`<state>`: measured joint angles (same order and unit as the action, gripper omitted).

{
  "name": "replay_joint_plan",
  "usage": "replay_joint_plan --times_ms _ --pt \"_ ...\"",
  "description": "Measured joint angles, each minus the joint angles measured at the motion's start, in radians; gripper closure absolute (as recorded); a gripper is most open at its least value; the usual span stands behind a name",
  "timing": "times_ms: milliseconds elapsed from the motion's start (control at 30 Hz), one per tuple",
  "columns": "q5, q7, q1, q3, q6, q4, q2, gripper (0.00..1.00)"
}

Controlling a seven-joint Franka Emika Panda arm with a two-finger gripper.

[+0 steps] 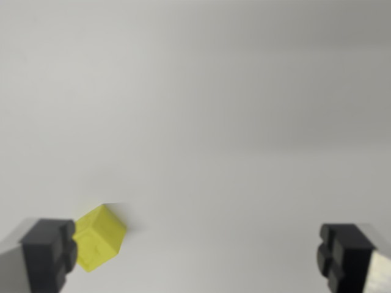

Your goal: Pick yellow cube

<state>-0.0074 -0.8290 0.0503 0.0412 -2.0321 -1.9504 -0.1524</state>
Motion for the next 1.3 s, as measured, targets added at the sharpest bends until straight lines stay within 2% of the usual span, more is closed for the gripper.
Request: replay_joint_plan --times_ms 233,733,1300 --pt "0.0 0.009 -0.002 0.0 -0.01 -0.013 0.005 0.0" --pt "-0.002 0.07 -0.044 -0.001 -0.14 -0.186 0.058 0.0" --pt "-0.002 0.135 -0.097 -0.001 -0.289 -0.359 0.093 0.0"
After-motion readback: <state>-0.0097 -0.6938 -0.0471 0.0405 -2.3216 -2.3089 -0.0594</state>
